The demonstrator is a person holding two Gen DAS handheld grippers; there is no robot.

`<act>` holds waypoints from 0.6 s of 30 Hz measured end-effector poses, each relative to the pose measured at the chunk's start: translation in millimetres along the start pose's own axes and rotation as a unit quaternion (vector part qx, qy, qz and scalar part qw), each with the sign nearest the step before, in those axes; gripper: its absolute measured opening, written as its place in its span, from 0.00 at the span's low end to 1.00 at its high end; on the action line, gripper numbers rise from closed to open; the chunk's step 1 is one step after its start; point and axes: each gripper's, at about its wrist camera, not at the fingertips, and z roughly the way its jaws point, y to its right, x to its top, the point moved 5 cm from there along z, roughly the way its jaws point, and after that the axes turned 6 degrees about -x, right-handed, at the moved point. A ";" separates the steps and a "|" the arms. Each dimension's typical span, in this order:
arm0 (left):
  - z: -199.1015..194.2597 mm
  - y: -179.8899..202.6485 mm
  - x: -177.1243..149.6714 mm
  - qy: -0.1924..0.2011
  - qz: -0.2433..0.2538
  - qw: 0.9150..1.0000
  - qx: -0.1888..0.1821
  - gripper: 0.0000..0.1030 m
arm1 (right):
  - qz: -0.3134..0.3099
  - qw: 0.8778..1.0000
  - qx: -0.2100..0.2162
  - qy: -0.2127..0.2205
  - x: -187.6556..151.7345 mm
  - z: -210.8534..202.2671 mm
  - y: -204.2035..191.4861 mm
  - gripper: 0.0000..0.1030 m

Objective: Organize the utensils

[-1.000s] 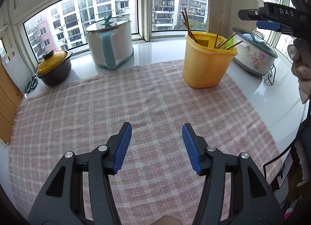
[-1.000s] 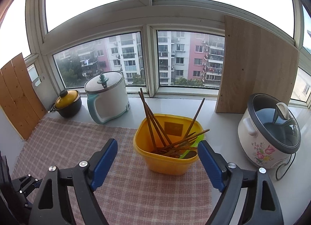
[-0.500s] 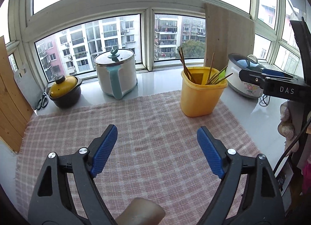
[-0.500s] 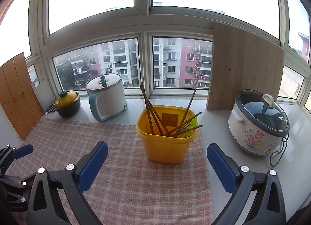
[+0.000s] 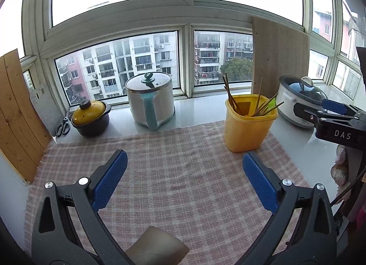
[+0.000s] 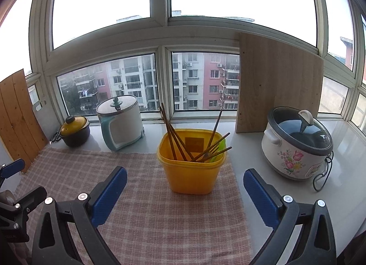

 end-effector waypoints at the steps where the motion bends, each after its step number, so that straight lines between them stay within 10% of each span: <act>1: 0.1 -0.4 0.5 0.000 0.000 1.000 0.000 0.99 | 0.000 1.000 -0.001 0.001 -0.1 -0.3 -0.2 1.00; 18: 1.9 -6.9 1.9 0.000 -0.003 1.000 0.005 1.00 | 0.003 1.000 0.003 -0.006 -3.3 5.0 -3.3 1.00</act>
